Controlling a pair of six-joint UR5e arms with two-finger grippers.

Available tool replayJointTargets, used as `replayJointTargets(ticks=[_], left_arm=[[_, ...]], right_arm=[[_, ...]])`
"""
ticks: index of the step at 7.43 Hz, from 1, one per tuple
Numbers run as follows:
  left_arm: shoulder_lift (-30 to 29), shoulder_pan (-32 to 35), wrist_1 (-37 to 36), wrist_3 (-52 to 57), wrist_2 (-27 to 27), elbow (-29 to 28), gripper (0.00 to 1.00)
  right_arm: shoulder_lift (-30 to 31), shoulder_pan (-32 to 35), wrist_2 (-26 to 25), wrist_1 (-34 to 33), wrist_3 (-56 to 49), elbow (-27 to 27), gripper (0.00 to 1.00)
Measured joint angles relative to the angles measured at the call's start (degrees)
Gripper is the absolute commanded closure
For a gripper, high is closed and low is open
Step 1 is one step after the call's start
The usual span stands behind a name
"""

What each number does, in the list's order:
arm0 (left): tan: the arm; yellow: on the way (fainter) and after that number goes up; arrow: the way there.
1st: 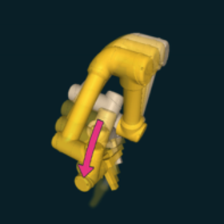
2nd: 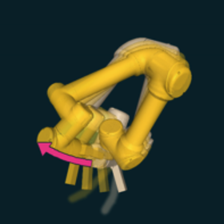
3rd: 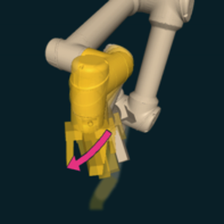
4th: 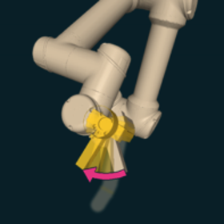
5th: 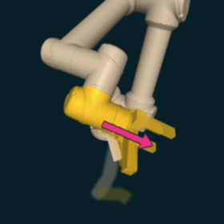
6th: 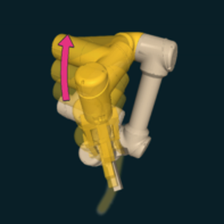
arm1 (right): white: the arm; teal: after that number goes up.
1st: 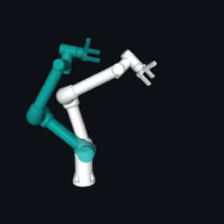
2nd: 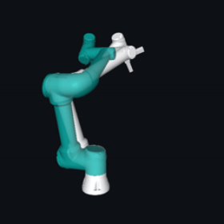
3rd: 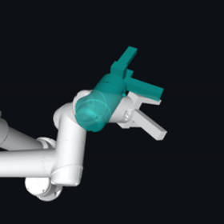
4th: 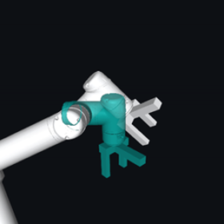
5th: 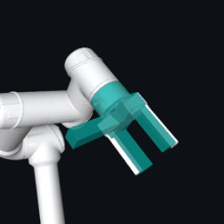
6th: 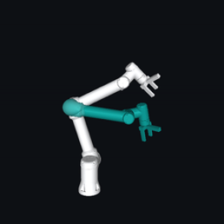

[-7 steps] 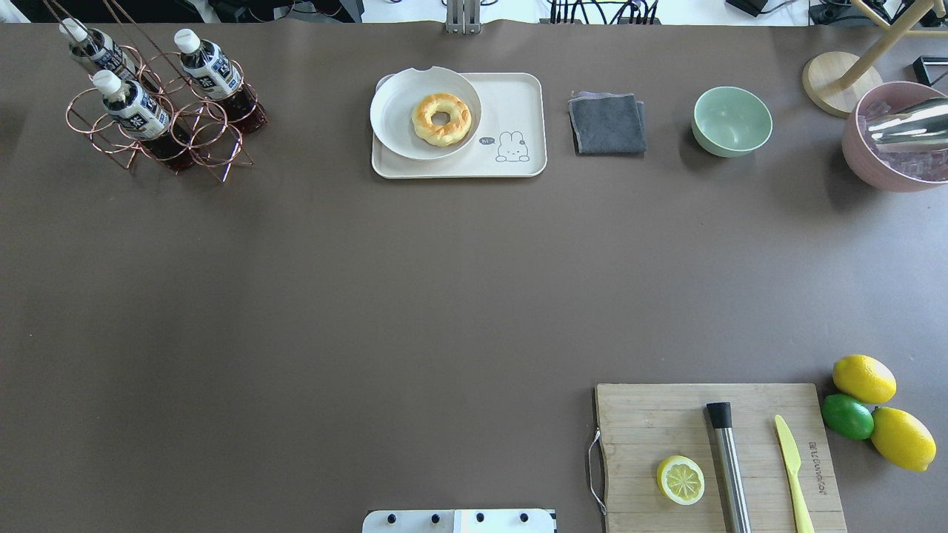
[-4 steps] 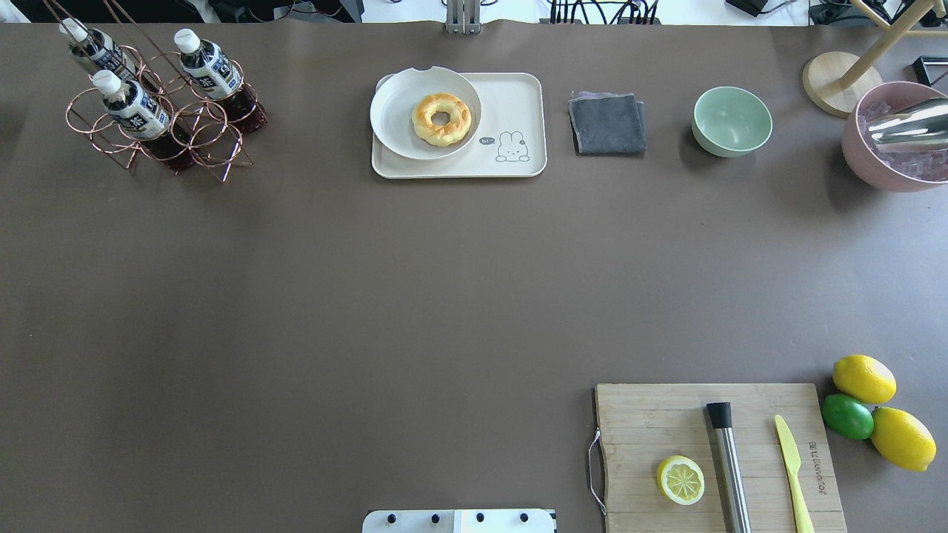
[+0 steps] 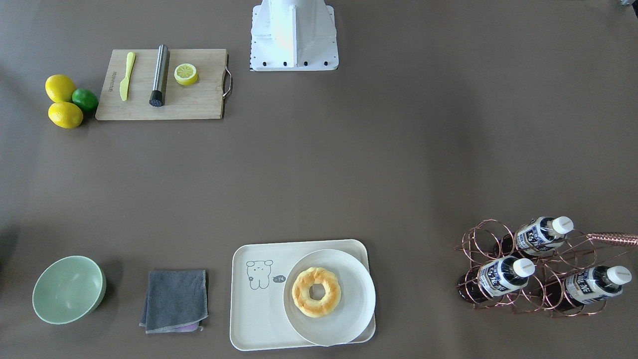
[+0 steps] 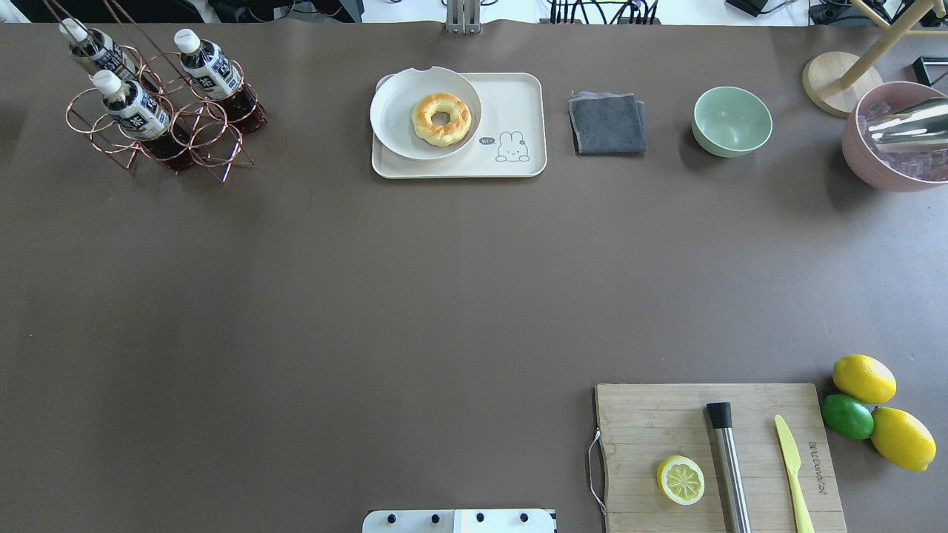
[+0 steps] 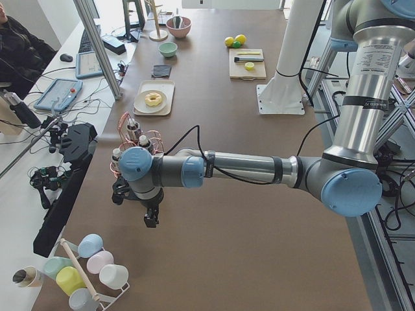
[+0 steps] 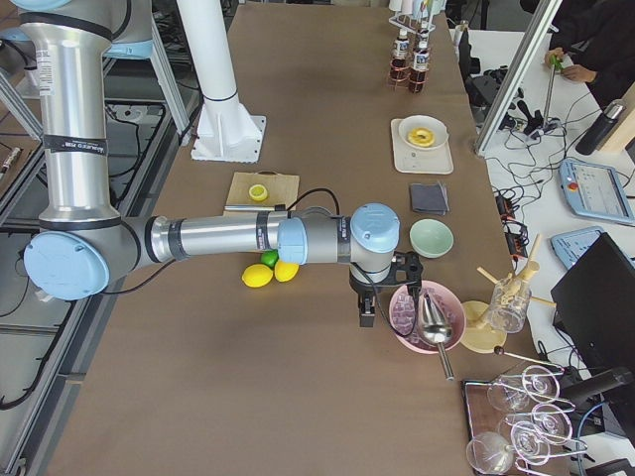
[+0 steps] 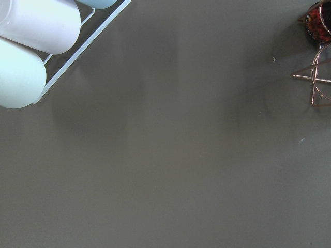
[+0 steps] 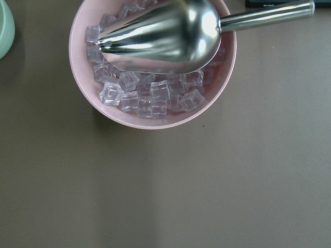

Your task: Place tea on tray

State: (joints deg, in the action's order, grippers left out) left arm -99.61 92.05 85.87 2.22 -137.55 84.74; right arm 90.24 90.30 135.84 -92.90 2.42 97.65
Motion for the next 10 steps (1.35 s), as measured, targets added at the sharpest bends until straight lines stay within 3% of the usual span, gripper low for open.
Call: replayJointTargets(ticks=[10], left_arm=[[0.15, 0.06, 0.00, -0.12, 0.09, 2.76, 0.02]], right_arm=[[0.12, 0.31, 0.58, -0.51, 0.39, 0.23, 0.00]])
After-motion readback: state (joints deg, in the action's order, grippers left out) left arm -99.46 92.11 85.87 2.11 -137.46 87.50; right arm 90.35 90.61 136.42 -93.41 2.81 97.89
